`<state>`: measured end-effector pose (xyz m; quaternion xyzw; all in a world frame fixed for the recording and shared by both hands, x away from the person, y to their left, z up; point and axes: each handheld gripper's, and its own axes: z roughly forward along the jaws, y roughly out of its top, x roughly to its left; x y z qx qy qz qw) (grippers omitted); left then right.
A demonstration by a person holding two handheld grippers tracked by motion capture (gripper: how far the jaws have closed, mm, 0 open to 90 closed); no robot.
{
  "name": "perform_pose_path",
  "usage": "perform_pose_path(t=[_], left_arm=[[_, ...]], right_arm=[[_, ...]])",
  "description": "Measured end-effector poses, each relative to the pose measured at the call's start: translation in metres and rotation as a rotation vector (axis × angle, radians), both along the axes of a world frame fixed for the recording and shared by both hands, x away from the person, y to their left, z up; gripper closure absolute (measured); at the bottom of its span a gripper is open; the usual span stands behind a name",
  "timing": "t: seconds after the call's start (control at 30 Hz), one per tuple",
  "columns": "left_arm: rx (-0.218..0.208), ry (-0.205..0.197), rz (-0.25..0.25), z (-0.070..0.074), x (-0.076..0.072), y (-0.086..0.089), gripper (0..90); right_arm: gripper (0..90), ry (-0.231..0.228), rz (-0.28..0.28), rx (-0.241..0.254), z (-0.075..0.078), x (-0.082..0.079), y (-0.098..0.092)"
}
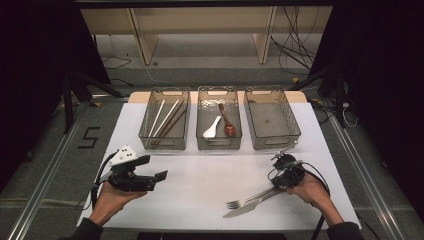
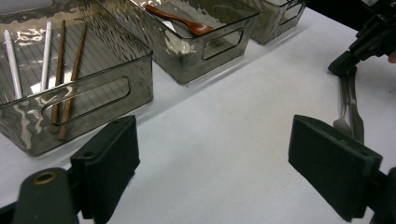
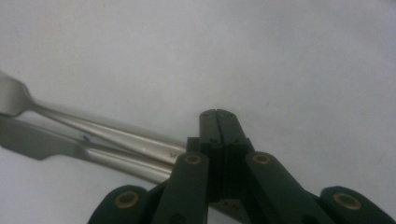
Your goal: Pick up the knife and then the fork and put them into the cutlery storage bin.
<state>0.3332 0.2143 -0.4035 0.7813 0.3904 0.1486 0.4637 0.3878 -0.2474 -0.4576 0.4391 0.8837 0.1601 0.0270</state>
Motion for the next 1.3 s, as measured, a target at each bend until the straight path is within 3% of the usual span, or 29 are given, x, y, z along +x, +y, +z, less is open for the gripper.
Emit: perform_pose_path(t=[0.4, 0.53, 0.63, 0.8, 1.03, 1.3], left_arm=[[-0.002, 0.000, 0.004, 0.000, 0.000, -0.001, 15.5], [0.000, -0.001, 0.002, 0.000, 0.000, -0.001, 15.5], [0.001, 0.000, 0.001, 0.000, 0.000, -0.002, 15.5], [0.000, -0.002, 0.001, 0.000, 0.000, -0.001, 15.5], [0.000, 0.000, 0.001, 0.000, 0.000, -0.001, 15.5], [0.002, -0.001, 0.002, 0.000, 0.000, -0.001, 15.5]], right_arm=[[90.0, 0.027, 0.028, -0.029, 0.002, -0.043, -0.007], [90.0, -0.003, 0.043, -0.045, 0.005, -0.052, -0.009], [80.5, -0.043, 0.096, -0.001, 0.014, -0.059, -0.007], [63.1, -0.028, 0.195, 0.006, 0.015, -0.068, 0.008], [54.7, -0.012, 0.254, -0.018, 0.012, -0.074, 0.016], [50.9, -0.013, 0.275, -0.093, 0.007, -0.078, 0.019]])
